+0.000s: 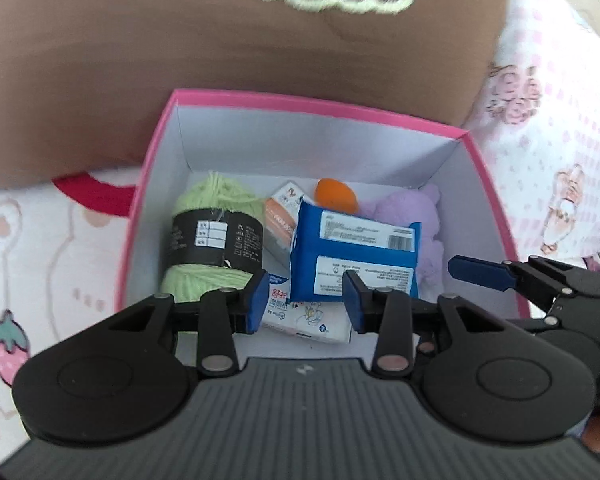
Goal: Organize objects
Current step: 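Open both grippers to release the blue packet and withdraw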
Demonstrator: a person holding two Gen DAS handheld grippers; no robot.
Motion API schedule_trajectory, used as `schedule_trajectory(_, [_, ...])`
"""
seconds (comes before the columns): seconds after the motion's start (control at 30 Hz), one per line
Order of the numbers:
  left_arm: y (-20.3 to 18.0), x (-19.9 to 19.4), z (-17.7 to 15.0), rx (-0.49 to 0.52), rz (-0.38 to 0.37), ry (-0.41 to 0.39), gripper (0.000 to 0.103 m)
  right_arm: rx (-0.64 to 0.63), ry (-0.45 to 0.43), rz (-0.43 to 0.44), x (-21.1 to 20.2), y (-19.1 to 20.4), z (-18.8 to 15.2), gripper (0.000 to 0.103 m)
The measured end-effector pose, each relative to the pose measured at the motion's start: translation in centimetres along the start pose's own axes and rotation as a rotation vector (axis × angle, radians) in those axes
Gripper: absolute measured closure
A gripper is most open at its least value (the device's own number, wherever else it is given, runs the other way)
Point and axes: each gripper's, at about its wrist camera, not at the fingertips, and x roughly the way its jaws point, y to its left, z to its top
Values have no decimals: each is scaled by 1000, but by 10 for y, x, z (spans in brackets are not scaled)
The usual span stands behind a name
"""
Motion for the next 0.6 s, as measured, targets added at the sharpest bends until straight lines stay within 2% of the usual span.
schedule_trajectory(0.2, [-6,-35,-2,42,-20,6,62,-40,-28,29,-36,10,1,28])
schedule_trajectory(0.43, [-8,-72,-10,56,-23,16,62,-107,-63,7,-76,28,-8,28])
schedule_trajectory(0.6, [1,-95,-15,-9,-56,17,60,-97,-83,-9,-93,33,-14,27])
